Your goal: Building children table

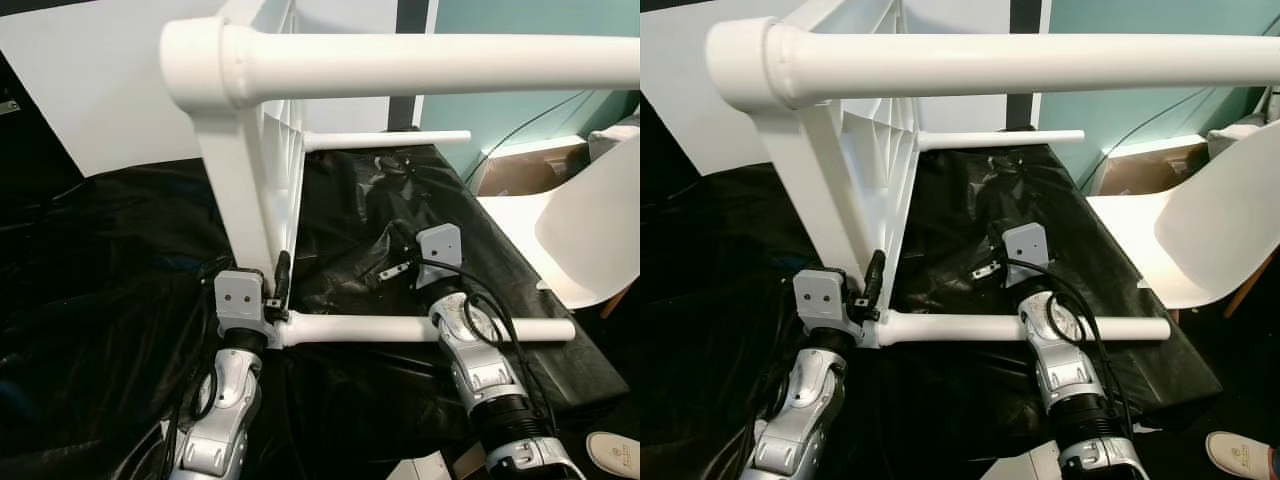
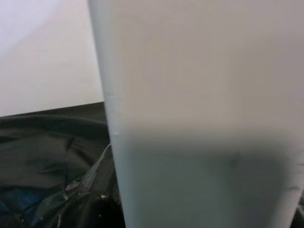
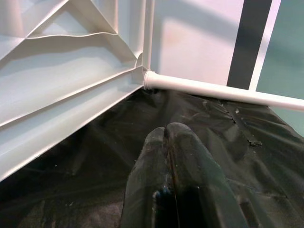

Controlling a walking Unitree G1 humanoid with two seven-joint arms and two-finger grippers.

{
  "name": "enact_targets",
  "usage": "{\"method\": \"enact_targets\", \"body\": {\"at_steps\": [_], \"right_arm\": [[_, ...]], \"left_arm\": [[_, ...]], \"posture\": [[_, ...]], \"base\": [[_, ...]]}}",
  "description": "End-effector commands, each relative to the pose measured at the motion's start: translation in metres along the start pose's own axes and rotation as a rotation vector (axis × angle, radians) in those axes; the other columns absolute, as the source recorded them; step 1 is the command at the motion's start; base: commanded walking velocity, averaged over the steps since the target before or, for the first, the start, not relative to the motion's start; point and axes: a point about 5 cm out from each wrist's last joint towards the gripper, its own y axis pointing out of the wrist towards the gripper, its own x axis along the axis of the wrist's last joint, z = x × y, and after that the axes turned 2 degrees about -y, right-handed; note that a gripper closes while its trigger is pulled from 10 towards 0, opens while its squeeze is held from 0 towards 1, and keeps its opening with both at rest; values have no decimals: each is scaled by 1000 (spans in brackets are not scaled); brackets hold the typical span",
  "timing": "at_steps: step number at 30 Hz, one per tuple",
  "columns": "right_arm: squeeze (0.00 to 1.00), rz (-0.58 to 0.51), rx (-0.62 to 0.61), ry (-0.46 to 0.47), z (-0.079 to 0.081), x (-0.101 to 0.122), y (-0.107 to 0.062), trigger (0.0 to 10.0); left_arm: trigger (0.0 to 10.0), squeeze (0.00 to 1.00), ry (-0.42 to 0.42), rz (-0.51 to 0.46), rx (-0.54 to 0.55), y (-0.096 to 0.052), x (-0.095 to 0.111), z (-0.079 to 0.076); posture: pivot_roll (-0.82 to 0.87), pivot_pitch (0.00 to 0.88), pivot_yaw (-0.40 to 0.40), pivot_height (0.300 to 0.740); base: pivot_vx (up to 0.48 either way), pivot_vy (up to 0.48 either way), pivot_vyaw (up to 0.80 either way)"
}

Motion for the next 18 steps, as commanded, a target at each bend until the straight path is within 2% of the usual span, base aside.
{"method": "enact_targets", "body": {"at_steps": [1, 4, 6, 11, 17, 18], "right_arm": [[0, -2, 4, 10, 3, 3, 1, 10000], [0, -1, 5, 12, 3, 3, 1, 10000], [0, 0, 7, 19, 3, 4, 2, 10000], [0, 2, 10, 24, 4, 4, 2, 10000], [0, 3, 28, 37, 8, 6, 0, 10000], [0, 4, 35, 40, 9, 6, -1, 10000]], "left_arm": [[0, 0, 43, 92, 57, -3, -17, 9], [0, 0, 51, 96, 87, -2, -18, 13], [0, 0, 71, 122, 163, -2, -24, 22], [0, 0, 81, 147, 214, -2, -28, 28], [0, 0, 68, 186, 275, -6, -35, 36], [0, 0, 43, 196, 289, -8, -37, 37]], "posture": [[-65, 0, 73, 740], [-66, 0, 74, 740], [-68, 0, 78, 740], [-68, 0, 78, 740], [-70, 0, 82, 740], [-69, 0, 82, 740]], "base": [[0, 0, 0], [0, 0, 0], [0, 0, 0], [0, 0, 0], [0, 0, 0], [0, 0, 0]]}}
